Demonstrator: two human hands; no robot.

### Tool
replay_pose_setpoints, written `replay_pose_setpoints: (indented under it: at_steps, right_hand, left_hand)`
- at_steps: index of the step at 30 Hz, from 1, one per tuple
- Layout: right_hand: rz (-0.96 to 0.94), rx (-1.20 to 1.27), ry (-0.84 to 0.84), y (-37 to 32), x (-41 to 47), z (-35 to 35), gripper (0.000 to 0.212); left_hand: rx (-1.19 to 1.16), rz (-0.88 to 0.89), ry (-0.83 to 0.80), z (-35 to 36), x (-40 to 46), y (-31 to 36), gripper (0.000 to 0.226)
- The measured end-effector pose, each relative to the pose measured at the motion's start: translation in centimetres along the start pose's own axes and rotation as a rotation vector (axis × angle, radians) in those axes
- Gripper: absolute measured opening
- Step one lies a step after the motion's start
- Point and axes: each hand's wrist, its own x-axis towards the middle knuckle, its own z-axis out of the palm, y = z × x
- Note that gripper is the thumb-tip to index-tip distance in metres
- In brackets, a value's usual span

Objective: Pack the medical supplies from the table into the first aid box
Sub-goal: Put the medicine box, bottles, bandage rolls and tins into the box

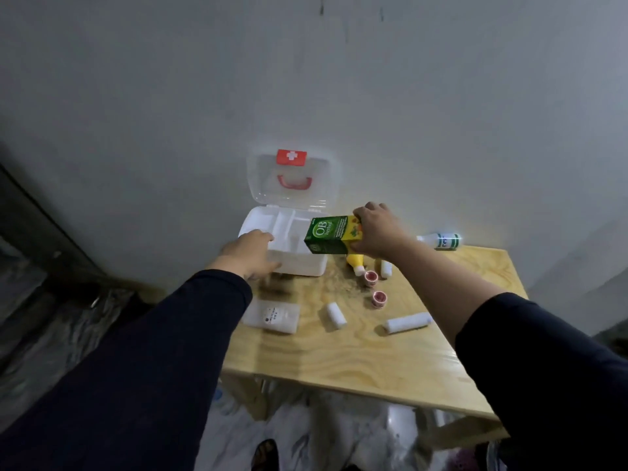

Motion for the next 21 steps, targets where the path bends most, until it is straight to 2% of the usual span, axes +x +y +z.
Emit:
replay_pose_setpoints:
  at_steps: [6, 12, 14, 17, 21]
  right_hand:
    - [0.052, -0.122, 0.035, -3.5, 4.7, 1.9, 0.052]
    - [0.071, -0.175, -0.017, -6.0, 8.7, 5.2, 0.044]
    - [0.079, -0.149, -0.037, -6.2, 9.1, 6.1, 0.043]
    - [0.120, -0.050, -0.084, -6.9, 10.3, 8.0, 0.042]
    - [0.157, 0.050, -0.157, -7.5, 11.6, 10.3, 0.039]
  left_hand:
    - [-0.056, 0.052, -0.009, 0.3, 3.3, -2.7, 0.076]
    - [0.032, 0.168, -0.054, 0.4, 7.1, -4.8, 0.082]
    - [0.078, 0.192, -0.072, 0.3, 7.5, -5.0, 0.085]
    - [0.121, 0.235, -0.107, 0.4, 8.5, -5.6, 0.076]
    - [0.146, 0.292, -0.058, 1.0, 8.8, -6.3, 0.069]
